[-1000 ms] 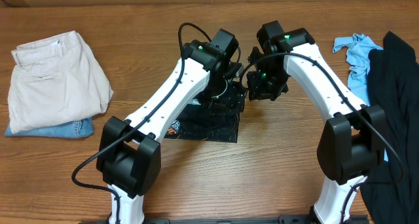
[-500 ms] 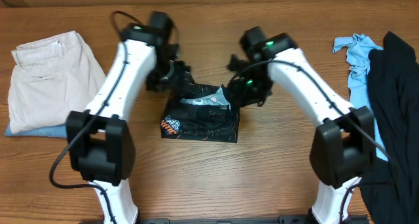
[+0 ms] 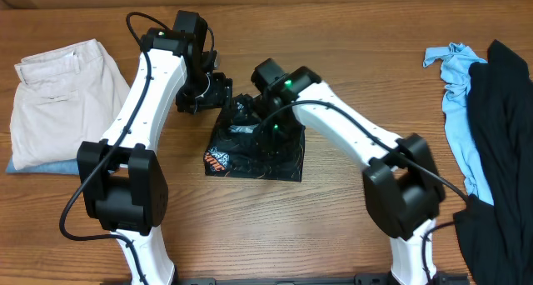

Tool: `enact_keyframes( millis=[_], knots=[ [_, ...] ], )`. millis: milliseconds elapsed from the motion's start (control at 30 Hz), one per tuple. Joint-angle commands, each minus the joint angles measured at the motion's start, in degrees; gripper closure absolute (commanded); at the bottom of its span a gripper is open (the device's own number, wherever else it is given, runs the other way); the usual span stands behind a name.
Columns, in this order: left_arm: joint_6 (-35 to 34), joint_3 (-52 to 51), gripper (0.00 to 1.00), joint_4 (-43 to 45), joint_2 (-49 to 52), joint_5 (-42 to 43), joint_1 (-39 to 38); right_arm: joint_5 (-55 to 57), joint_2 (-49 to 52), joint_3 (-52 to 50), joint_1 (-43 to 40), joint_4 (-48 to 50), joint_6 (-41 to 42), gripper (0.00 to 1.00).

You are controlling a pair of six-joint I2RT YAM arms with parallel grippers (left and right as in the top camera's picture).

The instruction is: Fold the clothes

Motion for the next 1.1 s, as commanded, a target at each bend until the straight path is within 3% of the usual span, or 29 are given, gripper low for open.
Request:
enact_keyframes(
  millis=[0,33,167,300,367,467,733,1067],
  knots=[
    [1.1,1.2,0.24,0.0,0.8,-2.8,0.0,0.8,2.9,-0.1,0.2,2.1,0.4,0.65],
    [1.1,1.2,0.24,0.0,0.8,-3.1,0.1,0.8,3.4,-0.1,0.2,2.6,1.2,0.77],
    [1.1,1.2,0.25,0.2,0.8,-3.0,0.1,1.9,3.2,0.3,-0.5,-1.3,5.8,0.96],
    [1.1,1.2,0.26,0.3,0.8,-3.0,0.1,2.0,2.7,0.6,-2.9,-15.3,13.9,0.95],
    [1.1,1.2,0.26,0.5,0.8,-3.0,0.1,2.0,2.7,-0.4,-3.8,-17.8,13.9,0.85],
    [1.1,1.2,0.26,-0.3,0.8,-3.0,0.0,2.1,2.8,-2.2,-4.0,-17.7,14.1,0.78],
    [1.1,1.2,0.25,-0.9,0.8,-4.2,0.0,11.4,2.7,-4.4,-4.1,-13.3,17.9,0.78],
    [1.8,1.2,0.25,-1.4,0.8,-4.3,0.1,13.7,-1.5,1.9,-4.1,-14.9,20.9,0.67]
  ],
)
